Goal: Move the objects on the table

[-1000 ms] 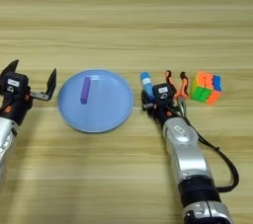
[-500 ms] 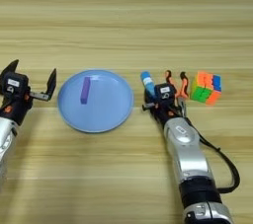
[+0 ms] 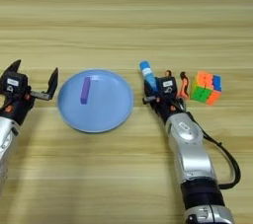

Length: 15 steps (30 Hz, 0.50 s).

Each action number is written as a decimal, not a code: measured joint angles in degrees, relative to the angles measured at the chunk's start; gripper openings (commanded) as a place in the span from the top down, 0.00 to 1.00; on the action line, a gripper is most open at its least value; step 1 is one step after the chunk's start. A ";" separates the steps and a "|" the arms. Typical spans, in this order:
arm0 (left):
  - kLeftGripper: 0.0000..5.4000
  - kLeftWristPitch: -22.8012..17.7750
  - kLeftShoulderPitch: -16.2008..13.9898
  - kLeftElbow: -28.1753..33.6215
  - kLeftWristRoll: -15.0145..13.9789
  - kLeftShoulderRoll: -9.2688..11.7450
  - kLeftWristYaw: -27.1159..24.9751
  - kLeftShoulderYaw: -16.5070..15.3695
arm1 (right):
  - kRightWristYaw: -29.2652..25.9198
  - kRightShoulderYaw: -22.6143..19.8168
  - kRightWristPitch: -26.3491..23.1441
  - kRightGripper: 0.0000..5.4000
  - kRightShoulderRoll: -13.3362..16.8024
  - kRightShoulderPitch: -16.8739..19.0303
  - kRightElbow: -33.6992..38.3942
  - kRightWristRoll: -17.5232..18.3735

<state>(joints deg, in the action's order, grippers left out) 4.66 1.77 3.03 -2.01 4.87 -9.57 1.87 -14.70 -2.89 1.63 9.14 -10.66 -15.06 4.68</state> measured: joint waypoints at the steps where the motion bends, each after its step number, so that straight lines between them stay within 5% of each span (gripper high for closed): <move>1: 0.00 -0.01 0.00 0.16 -0.59 -0.09 -0.23 0.03 | -0.34 0.07 0.13 0.74 -0.02 0.07 0.36 0.08; 9: 0.00 -2.15 -0.01 1.07 -7.25 -1.31 -4.16 0.08 | -4.62 1.91 0.46 0.74 -0.96 1.79 4.06 2.46; 15: 0.00 -2.75 0.00 2.02 -7.32 -0.98 -5.04 0.62 | -7.27 3.75 0.52 0.74 -2.18 2.14 6.34 3.85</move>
<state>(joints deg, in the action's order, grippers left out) 1.91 1.77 5.05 -9.33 3.89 -14.61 2.50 -21.96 0.85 2.15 6.96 -8.52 -8.72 8.53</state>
